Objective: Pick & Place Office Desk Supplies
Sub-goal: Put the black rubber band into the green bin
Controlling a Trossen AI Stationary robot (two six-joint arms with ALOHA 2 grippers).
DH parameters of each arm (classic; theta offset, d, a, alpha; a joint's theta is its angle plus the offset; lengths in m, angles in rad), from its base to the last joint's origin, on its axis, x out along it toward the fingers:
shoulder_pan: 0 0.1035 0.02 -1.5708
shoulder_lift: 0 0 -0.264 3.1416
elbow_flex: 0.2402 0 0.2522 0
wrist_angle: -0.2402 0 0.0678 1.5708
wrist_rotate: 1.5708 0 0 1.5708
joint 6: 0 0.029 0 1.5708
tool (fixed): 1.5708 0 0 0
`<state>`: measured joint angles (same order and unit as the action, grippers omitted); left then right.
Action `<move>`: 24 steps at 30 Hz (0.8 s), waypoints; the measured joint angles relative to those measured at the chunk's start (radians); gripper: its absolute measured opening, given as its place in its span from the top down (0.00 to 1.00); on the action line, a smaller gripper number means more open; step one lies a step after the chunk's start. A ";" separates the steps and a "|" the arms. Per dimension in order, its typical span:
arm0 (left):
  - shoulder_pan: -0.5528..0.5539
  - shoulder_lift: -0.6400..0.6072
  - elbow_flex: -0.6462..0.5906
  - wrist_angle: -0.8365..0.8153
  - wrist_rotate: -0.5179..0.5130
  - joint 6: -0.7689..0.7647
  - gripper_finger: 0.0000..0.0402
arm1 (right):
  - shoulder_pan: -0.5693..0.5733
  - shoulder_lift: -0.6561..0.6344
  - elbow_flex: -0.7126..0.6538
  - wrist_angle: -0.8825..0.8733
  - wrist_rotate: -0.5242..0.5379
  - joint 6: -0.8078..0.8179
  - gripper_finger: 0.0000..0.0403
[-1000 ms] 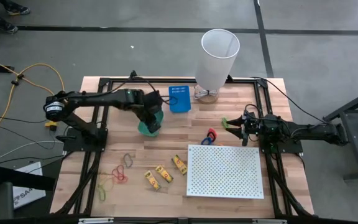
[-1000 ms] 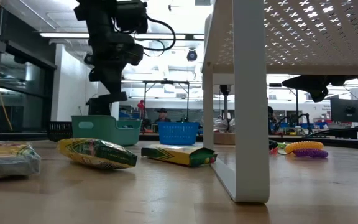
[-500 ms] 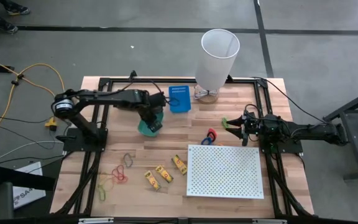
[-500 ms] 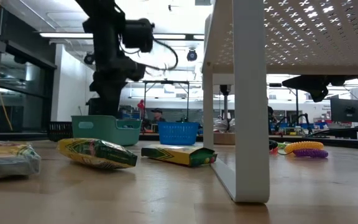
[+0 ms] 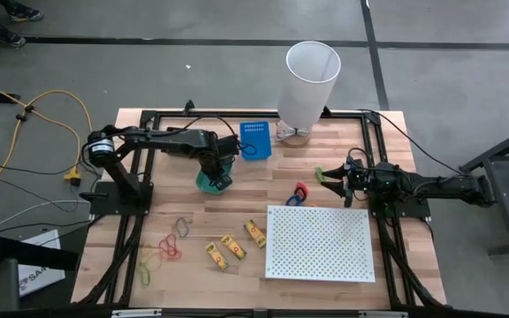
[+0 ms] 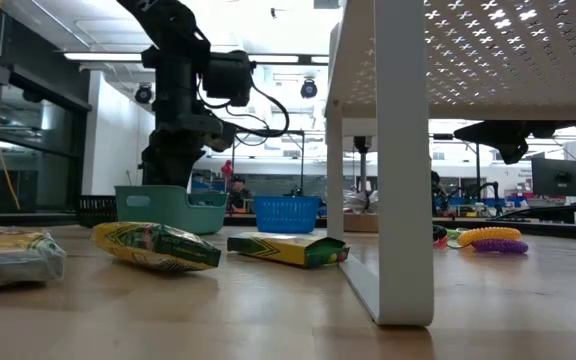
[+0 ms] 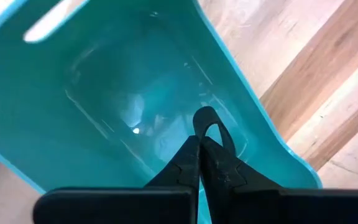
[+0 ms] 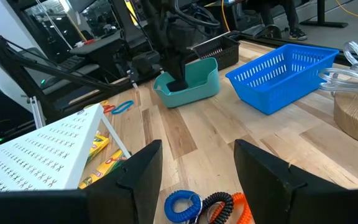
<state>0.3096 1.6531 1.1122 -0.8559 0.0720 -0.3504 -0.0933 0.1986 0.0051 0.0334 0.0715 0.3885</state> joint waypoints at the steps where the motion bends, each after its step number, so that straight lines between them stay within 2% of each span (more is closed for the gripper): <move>1: 0.000 0.000 0.000 0.000 0.002 -0.001 1.00 | 0.000 0.000 0.000 0.000 0.000 0.000 0.53; 16: 0.000 0.000 -0.001 0.000 0.002 -0.001 0.86 | 0.000 0.000 0.000 0.000 0.000 0.000 0.53; 24: 0.000 0.000 -0.001 0.000 0.002 -0.002 0.84 | 0.000 0.000 0.000 0.000 0.000 0.000 0.53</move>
<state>0.3096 1.6531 1.1114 -0.8558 0.0742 -0.3525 -0.0934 0.1983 0.0051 0.0335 0.0715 0.3885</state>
